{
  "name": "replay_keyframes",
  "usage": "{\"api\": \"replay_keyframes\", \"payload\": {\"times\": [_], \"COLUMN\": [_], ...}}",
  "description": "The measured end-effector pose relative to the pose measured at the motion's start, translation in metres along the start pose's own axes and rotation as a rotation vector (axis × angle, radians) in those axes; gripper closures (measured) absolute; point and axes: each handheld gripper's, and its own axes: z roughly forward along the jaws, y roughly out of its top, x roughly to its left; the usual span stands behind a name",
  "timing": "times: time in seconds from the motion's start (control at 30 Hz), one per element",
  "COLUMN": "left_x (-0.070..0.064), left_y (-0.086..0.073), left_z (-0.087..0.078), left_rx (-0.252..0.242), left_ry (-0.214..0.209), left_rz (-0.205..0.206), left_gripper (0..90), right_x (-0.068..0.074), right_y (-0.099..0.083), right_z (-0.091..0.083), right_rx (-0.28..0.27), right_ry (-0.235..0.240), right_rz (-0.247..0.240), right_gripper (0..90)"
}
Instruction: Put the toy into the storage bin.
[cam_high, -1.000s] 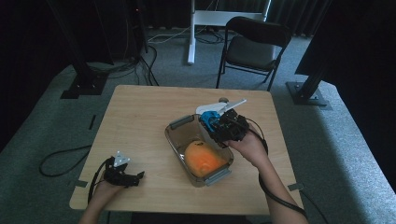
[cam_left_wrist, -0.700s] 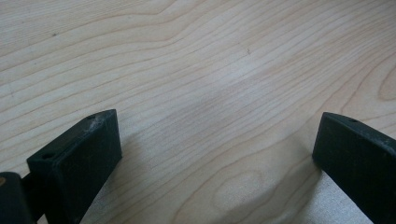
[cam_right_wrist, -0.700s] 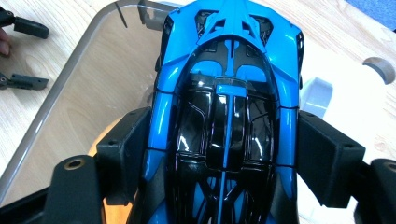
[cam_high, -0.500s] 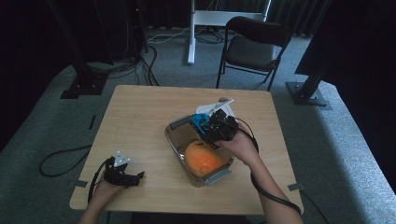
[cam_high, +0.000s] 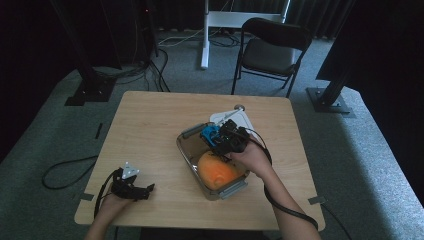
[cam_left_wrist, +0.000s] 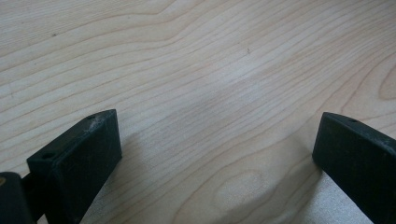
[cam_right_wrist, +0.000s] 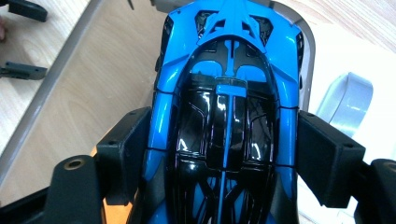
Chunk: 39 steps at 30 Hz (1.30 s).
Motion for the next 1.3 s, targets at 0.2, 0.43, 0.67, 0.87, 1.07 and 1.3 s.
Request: {"api": "replay_keyframes", "payload": {"times": [0.2,0.43,0.67,0.87,1.07,1.3], "left_x": [0.0,0.0,0.0,0.0,0.0,0.0], "left_y": [0.0,0.0,0.0,0.0,0.0,0.0], "left_z": [0.0,0.0,0.0,0.0,0.0,0.0], "left_rx": [0.0,0.0,0.0,0.0,0.001,0.001], "left_ry": [0.0,0.0,0.0,0.0,0.0,-0.001], "left_rz": [0.0,0.0,0.0,0.0,0.001,0.001], "left_gripper": [1.6,1.6,1.6,1.6,1.6,1.6], "right_x": [-0.001,0.0,0.0,0.001,0.002,0.001], "right_y": [-0.003,-0.004,-0.005,-0.006,-0.009,-0.011], "right_z": [0.007,0.009,0.014,0.017,0.02,0.023], "right_rx": [0.015,0.019,0.028,0.034,0.038,0.039], "right_ry": [0.01,0.01,0.016,0.016,0.023,0.033], "right_rz": [0.012,0.013,0.021,0.017,0.02,0.026], "right_gripper": [24.8,24.8,24.8,24.8,24.7,24.5]}}
